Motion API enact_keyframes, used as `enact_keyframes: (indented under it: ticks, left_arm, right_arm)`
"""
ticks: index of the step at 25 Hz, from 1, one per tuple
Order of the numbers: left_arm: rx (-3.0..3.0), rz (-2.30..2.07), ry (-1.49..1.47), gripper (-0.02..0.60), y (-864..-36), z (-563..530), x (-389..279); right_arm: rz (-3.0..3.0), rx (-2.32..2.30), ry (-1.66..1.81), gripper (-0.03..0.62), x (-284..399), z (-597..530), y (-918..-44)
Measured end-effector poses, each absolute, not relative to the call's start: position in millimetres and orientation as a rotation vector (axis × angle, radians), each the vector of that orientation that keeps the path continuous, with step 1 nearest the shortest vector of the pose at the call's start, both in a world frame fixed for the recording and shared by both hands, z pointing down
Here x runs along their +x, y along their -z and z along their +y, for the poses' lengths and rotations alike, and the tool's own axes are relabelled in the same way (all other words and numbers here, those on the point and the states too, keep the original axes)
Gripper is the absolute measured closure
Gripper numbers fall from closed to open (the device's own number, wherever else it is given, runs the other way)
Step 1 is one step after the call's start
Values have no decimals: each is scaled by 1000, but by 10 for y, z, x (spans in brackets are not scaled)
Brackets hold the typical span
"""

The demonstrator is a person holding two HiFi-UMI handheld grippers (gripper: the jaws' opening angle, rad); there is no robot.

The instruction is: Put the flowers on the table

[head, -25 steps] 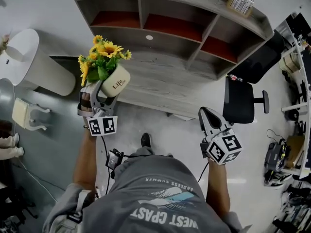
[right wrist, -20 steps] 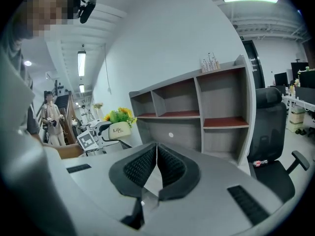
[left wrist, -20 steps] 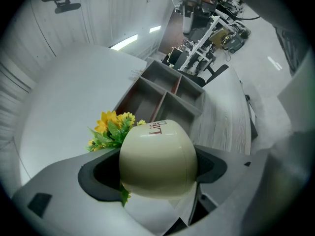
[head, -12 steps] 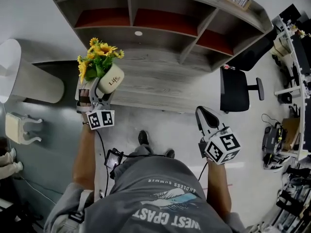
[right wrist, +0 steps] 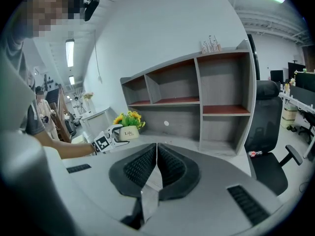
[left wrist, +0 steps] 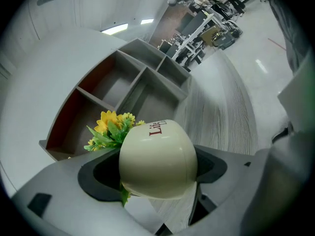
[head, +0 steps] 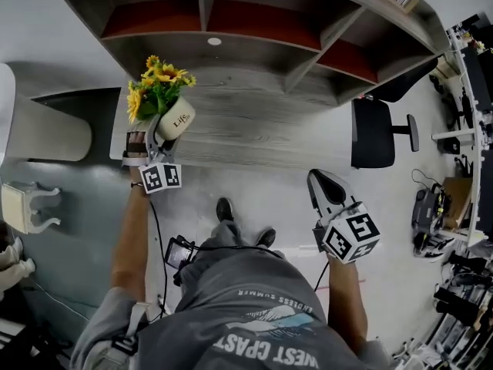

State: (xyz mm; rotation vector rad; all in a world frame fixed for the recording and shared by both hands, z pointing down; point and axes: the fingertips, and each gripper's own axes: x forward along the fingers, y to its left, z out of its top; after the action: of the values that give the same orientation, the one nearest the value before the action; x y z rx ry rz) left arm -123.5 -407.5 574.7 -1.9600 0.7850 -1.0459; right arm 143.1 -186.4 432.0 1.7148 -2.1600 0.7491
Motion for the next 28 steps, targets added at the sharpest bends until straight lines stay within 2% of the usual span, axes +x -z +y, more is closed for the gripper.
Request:
enact_keyframes:
  ticks: [13,28]
  left_arm:
    - [-1965,700,1204,155,-6644,-4266,-1154]
    - [-1905,557,1335,153,-7111,-4253,-1134]
  right_arm:
    - [-2099,1664,-838,564,1401,-1948,-4688]
    - [-2089,1621,-899,565,1329,-2068,-4852]
